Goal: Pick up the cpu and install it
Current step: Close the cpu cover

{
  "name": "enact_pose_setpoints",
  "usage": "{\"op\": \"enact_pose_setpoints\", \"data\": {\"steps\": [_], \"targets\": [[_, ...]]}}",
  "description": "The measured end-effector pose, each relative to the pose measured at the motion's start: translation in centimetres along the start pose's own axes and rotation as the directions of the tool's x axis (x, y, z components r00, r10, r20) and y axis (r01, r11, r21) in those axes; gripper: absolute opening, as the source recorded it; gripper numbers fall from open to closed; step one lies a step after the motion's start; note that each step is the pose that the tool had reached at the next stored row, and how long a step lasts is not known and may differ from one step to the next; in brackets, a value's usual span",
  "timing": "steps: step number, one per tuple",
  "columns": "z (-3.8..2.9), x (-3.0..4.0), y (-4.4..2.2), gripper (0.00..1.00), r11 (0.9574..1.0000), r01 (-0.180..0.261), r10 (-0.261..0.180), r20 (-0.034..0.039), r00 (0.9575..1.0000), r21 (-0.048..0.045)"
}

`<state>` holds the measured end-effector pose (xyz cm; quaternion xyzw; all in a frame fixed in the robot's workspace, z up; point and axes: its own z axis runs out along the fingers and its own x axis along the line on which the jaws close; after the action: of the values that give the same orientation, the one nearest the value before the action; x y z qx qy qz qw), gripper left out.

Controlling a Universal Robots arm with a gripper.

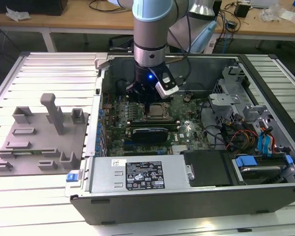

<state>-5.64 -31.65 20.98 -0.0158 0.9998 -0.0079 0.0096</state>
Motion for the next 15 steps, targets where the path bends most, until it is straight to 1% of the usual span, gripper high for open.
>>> {"op": "enact_pose_setpoints", "data": {"steps": [6,15], "targets": [[0.35,0.15,0.01,0.11,1.0,0.0,0.0,0.0003,1.0,0.0001],[0.59,0.15,0.01,0.11,1.0,0.0,0.0,0.0003,1.0,0.0001]]}}
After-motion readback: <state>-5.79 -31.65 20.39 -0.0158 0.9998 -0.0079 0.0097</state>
